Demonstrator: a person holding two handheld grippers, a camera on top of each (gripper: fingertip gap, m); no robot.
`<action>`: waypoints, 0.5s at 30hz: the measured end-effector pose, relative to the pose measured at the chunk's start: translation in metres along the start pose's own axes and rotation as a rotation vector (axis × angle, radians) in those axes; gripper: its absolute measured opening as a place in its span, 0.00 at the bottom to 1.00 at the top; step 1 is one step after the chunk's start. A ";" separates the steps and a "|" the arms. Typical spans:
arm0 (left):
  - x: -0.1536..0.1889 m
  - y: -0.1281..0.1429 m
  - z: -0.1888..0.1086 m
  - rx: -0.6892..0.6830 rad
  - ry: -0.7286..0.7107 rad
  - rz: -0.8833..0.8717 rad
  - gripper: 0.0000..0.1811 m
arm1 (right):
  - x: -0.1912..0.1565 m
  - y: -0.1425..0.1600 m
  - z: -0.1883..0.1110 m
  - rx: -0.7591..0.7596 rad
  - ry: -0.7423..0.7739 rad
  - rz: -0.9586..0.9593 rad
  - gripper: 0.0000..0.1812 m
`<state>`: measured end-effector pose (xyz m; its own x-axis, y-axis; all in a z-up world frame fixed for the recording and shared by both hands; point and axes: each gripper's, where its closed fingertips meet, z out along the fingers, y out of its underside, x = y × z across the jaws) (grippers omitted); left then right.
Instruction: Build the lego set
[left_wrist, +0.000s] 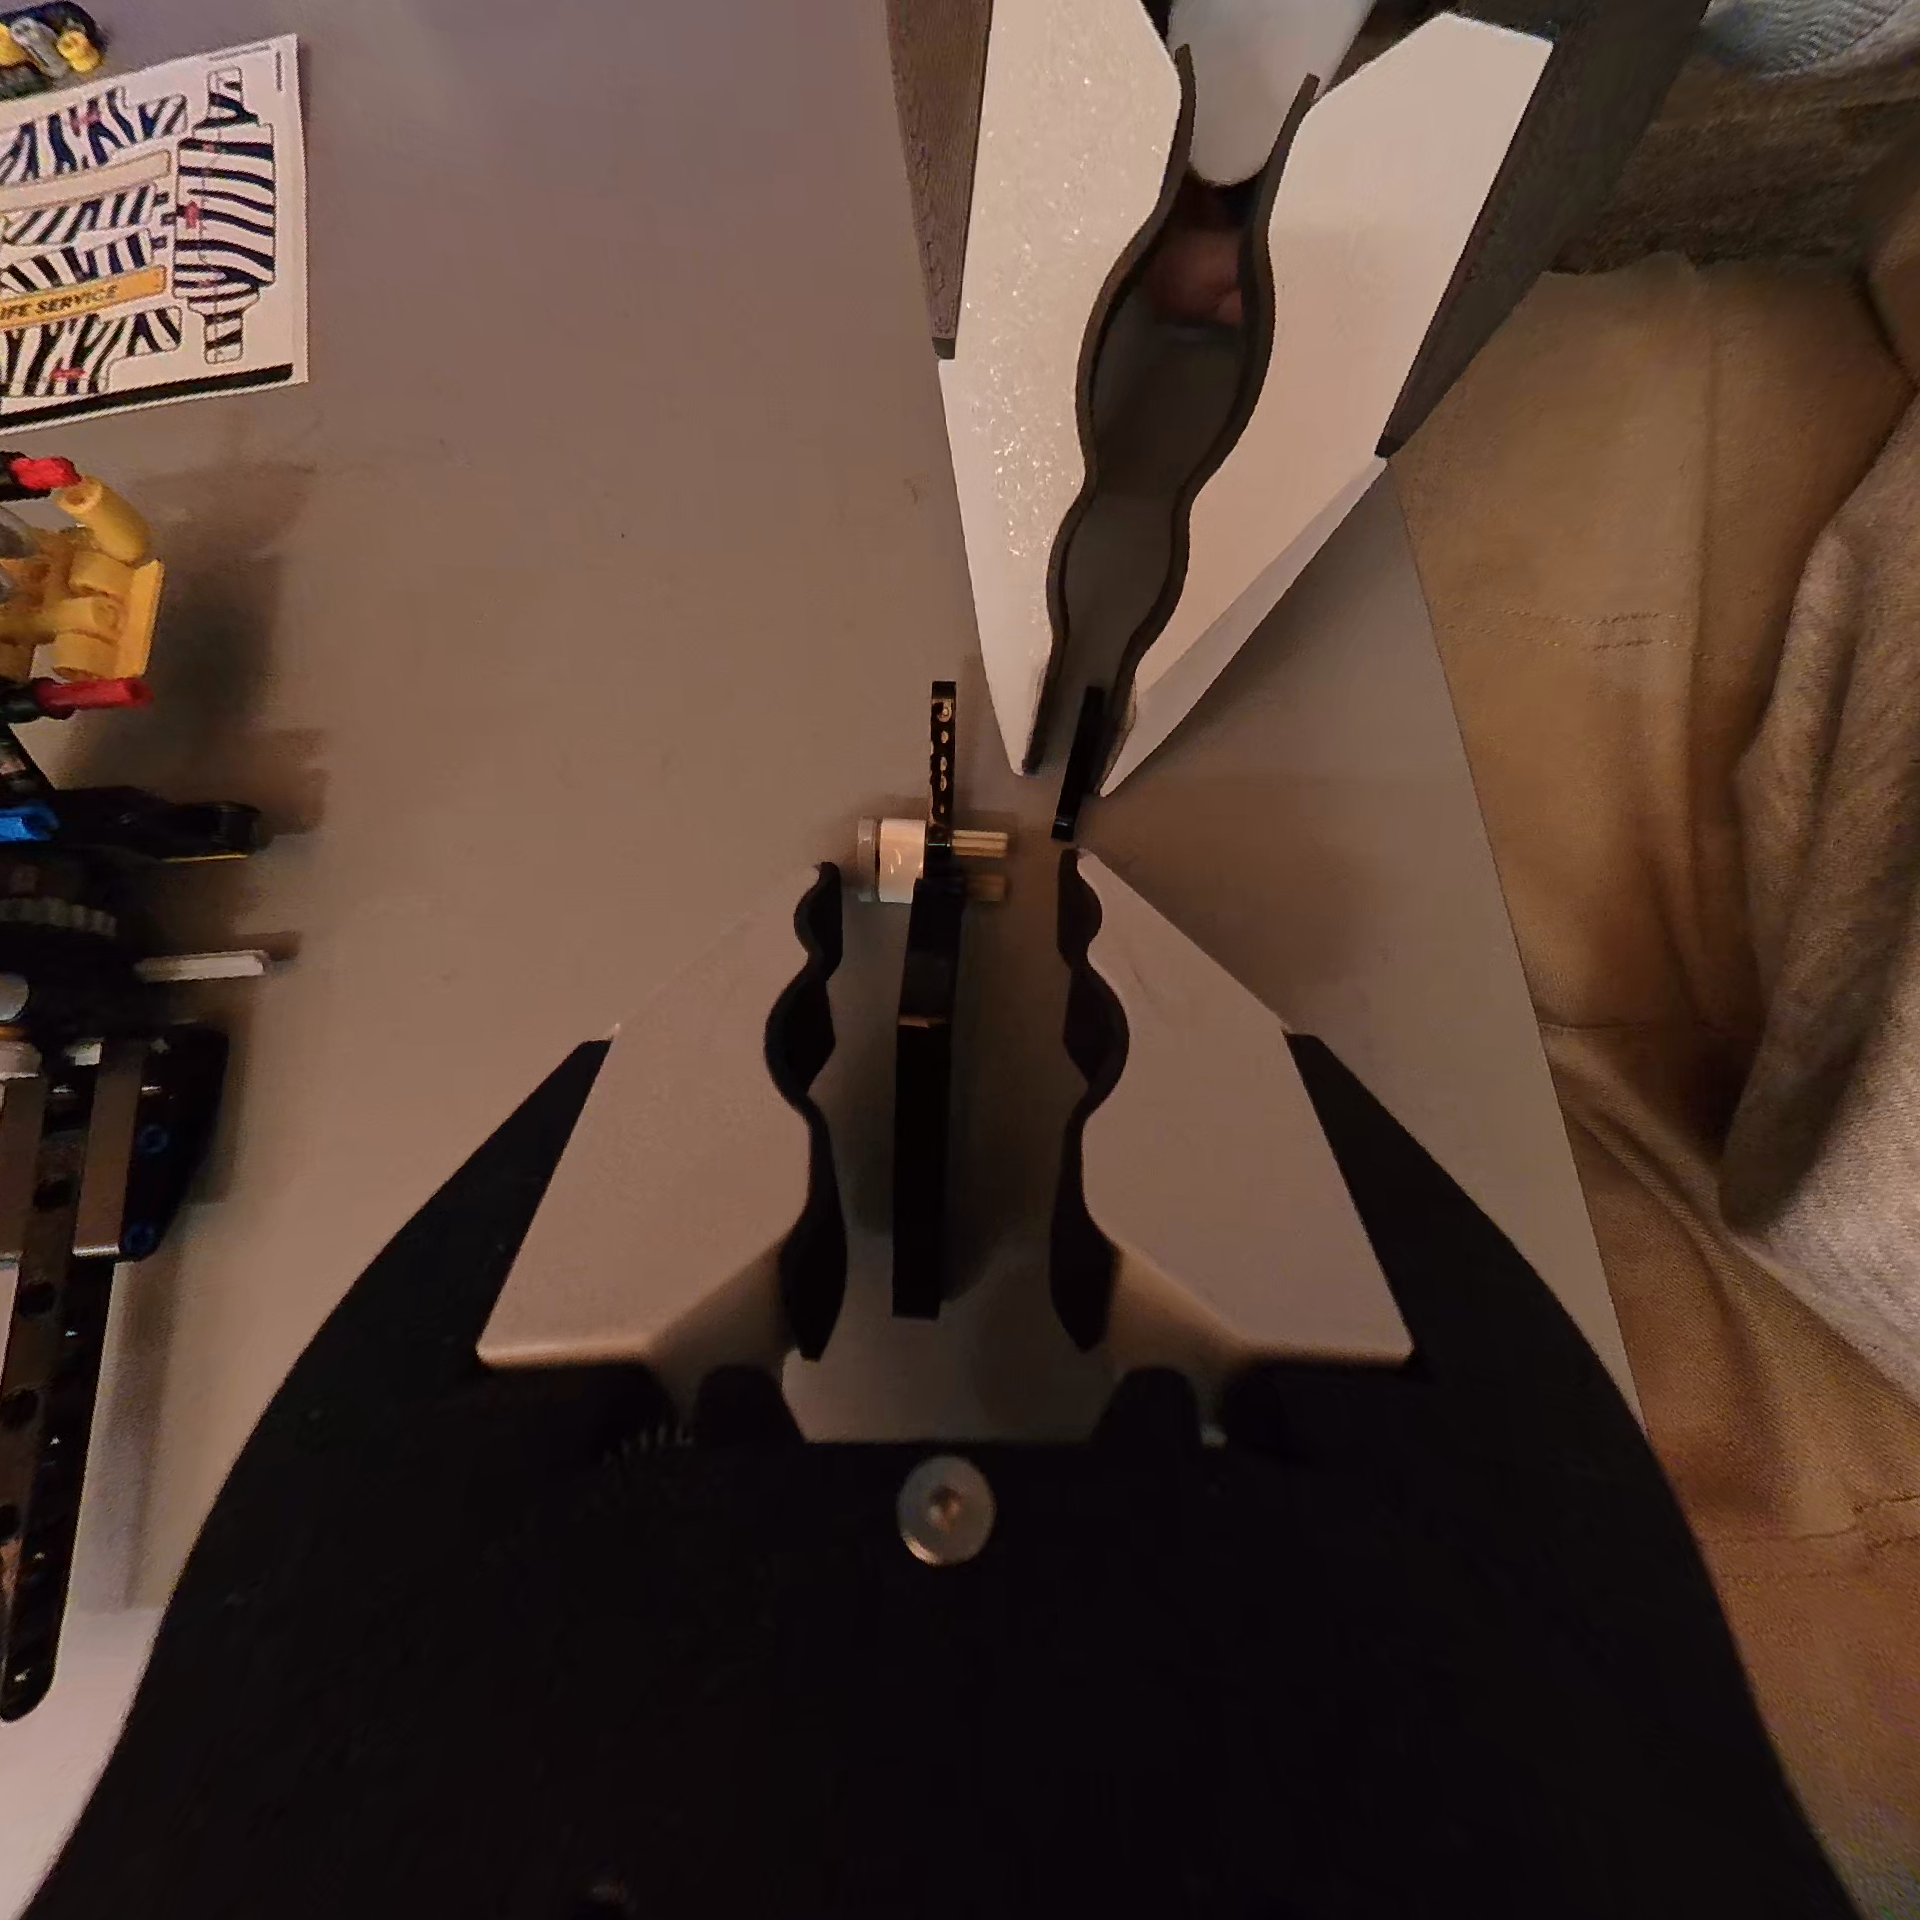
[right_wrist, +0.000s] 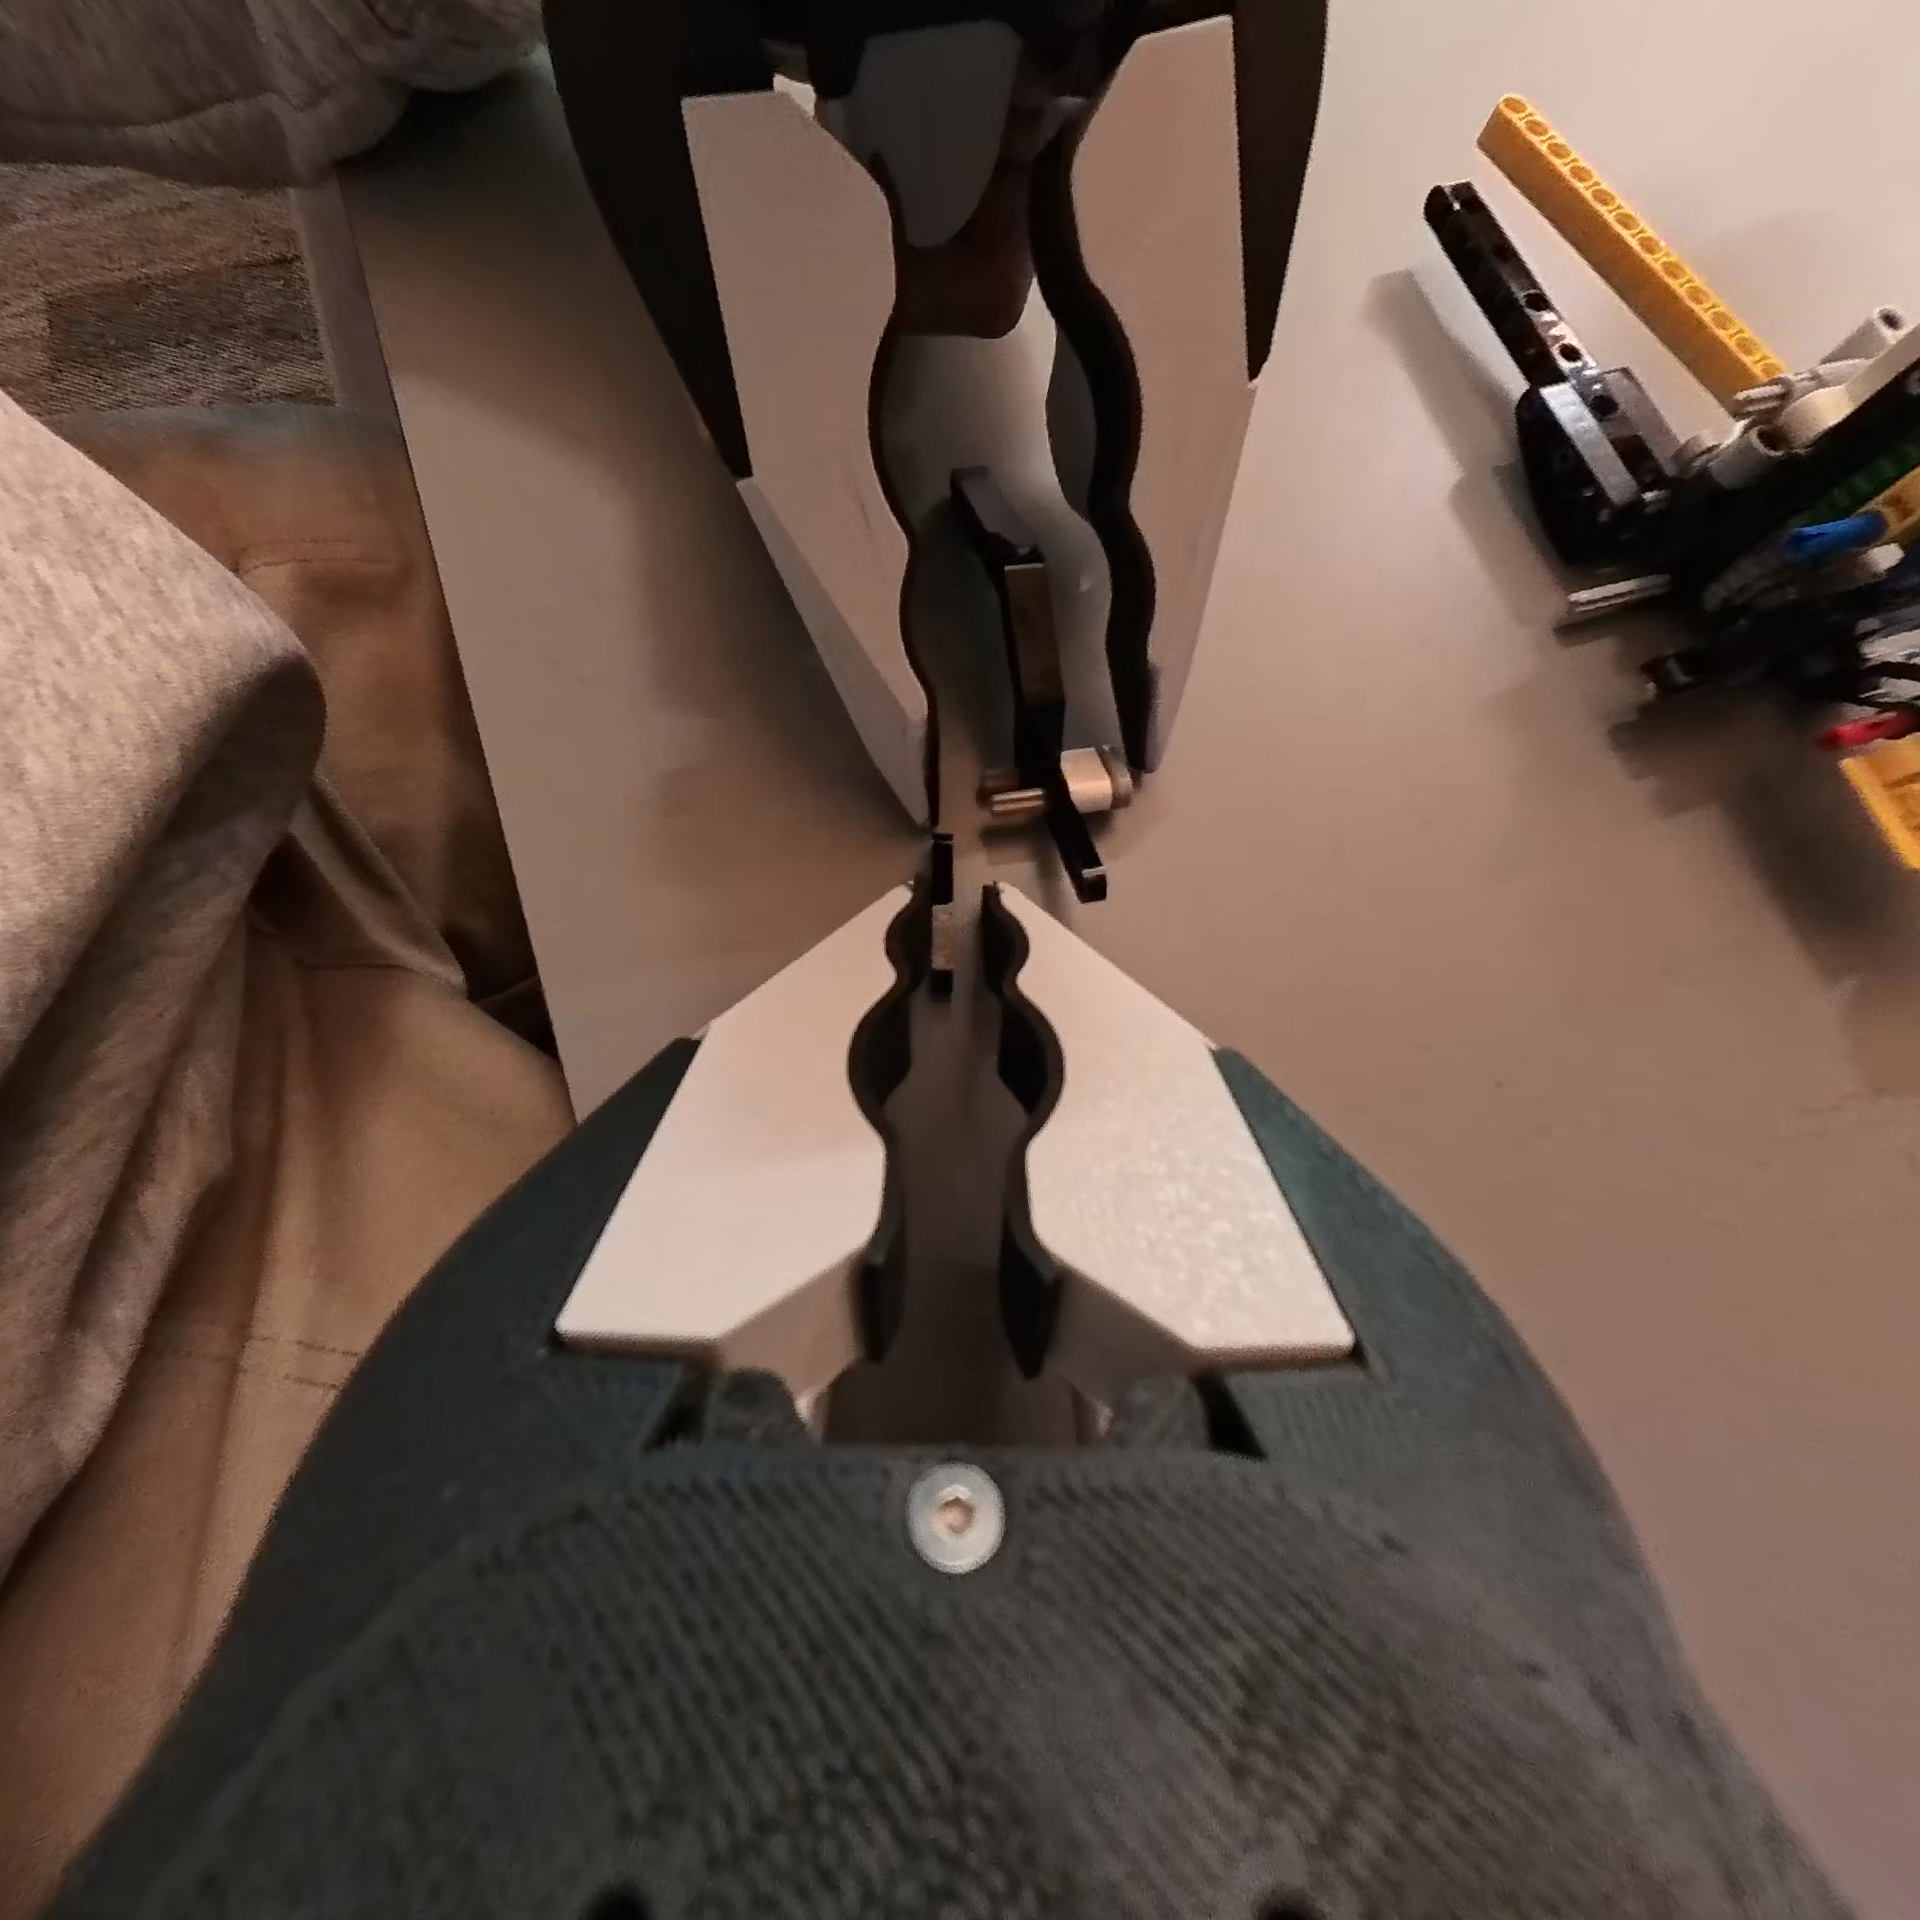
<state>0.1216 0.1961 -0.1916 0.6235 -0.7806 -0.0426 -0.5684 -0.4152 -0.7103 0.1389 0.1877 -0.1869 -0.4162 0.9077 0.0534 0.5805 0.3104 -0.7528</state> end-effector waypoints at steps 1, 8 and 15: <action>0.000 0.000 0.000 0.000 0.000 0.000 0.24 | 0.000 0.000 0.000 0.000 -0.001 0.001 0.05; 0.000 0.000 0.000 0.000 0.001 -0.001 0.24 | 0.001 0.000 0.000 0.000 -0.005 0.012 0.06; 0.000 0.000 0.000 0.000 0.001 -0.001 0.24 | 0.001 0.000 0.000 0.000 0.002 0.006 0.06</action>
<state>0.1216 0.1963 -0.1918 0.6239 -0.7804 -0.0415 -0.5678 -0.4161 -0.7102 0.1383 0.1887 -0.1869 -0.4113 0.9101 0.0501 0.5828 0.3048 -0.7533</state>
